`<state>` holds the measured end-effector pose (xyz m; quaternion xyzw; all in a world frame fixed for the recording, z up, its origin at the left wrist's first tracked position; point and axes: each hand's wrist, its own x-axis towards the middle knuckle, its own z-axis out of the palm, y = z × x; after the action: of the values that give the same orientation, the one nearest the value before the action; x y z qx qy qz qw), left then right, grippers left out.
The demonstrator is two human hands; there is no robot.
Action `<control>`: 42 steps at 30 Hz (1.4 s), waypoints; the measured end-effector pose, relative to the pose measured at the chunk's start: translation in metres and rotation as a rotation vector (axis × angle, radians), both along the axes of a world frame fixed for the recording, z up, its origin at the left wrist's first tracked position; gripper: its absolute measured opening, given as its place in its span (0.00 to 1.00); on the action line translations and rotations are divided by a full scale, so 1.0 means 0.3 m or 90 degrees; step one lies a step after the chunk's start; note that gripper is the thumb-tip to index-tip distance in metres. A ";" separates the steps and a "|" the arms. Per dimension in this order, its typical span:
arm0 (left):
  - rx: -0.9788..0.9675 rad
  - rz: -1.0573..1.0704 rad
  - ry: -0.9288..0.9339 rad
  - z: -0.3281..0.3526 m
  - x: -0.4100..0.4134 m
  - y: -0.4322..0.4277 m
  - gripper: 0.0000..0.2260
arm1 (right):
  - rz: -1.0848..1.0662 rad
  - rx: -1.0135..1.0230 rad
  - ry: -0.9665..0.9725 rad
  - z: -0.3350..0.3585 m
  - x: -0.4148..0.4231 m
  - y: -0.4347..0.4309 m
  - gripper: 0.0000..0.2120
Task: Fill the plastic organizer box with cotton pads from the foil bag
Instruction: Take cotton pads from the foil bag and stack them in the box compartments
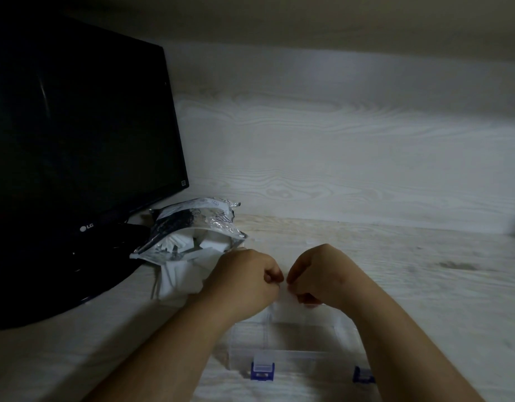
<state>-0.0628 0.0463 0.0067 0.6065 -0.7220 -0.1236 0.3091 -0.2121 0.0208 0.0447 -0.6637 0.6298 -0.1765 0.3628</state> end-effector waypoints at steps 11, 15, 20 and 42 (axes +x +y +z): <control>-0.020 0.012 -0.067 0.002 -0.004 -0.005 0.06 | 0.046 0.002 0.046 0.002 0.000 0.007 0.07; -0.018 0.024 -0.120 0.005 -0.006 -0.008 0.06 | 0.050 0.002 0.062 -0.009 0.000 0.002 0.07; -0.014 0.026 -0.151 0.007 -0.006 -0.014 0.06 | 0.067 0.016 0.129 -0.030 0.013 -0.016 0.05; -0.079 0.177 0.052 0.026 0.133 -0.043 0.16 | 0.079 -0.190 0.080 -0.020 -0.013 0.005 0.06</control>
<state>-0.0229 0.0332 0.0145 0.6751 -0.6240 -0.0590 0.3891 -0.2161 0.0224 0.0386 -0.7574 0.5761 -0.2037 0.2300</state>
